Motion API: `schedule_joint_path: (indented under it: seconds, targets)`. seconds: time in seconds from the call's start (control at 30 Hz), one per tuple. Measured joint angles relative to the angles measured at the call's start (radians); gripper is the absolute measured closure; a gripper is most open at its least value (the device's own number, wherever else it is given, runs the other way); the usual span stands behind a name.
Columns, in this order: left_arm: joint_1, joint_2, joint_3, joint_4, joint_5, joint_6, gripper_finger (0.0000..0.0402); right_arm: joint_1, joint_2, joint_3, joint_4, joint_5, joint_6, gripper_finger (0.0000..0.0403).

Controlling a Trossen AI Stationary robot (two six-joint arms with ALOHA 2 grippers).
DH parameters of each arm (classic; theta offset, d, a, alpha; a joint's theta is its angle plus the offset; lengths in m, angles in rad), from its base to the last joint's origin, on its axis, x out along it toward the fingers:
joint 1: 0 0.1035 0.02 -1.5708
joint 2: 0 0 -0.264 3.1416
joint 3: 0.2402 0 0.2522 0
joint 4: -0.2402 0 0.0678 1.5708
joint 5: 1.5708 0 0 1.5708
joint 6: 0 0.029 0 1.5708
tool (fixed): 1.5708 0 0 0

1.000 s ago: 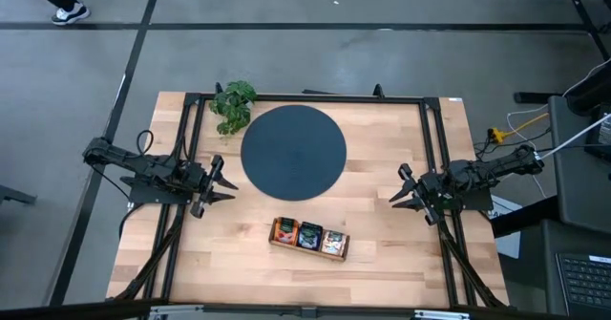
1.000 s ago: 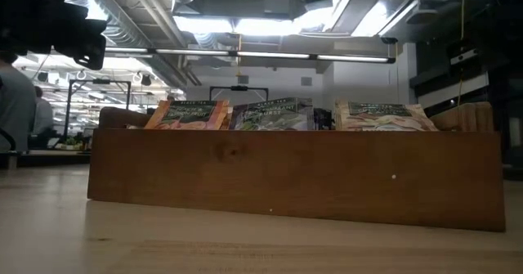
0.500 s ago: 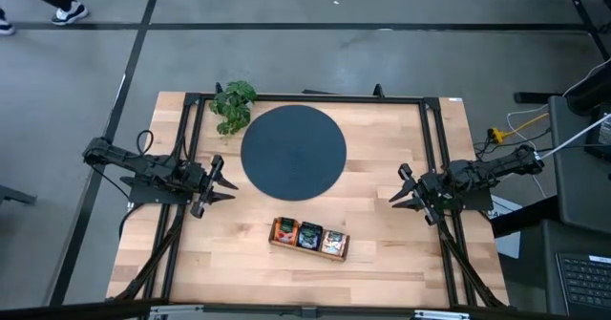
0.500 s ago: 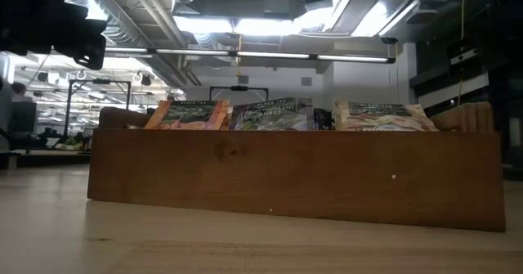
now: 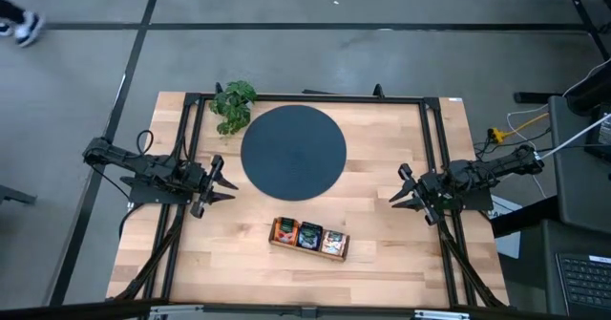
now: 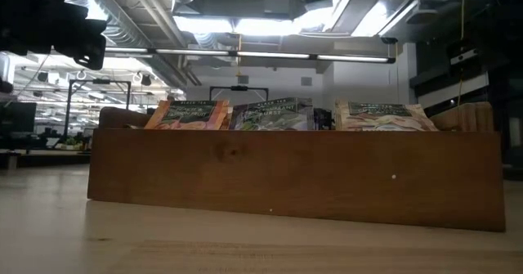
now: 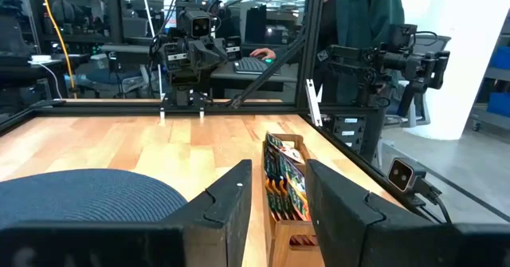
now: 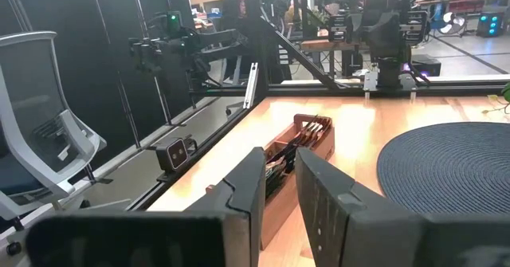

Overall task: Pick & Place Tea
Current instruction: Return to Home Position

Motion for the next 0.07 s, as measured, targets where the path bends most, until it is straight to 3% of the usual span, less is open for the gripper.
schedule_joint_path:
  seconds: [0.07]
  targets:
    - [0.0,0.0,0.0,0.0,0.0,0.0,0.0286,0.0,0.0,0.0,0.0,0.0,0.001,0.0327]
